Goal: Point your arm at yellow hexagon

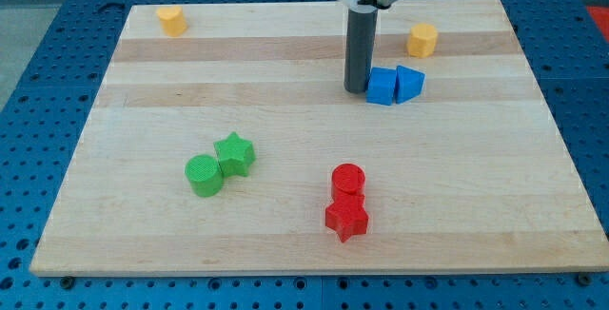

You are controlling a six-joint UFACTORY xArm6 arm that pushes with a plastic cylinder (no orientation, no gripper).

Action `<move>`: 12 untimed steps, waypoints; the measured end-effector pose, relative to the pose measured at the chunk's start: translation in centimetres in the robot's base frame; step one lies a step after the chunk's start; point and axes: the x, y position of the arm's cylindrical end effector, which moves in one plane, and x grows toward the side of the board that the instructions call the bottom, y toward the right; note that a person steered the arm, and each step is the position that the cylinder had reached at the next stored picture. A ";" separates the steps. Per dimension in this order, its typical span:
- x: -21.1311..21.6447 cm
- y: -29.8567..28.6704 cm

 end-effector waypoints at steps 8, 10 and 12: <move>-0.1 -7.3; -3.5 -7.3; -3.9 -5.0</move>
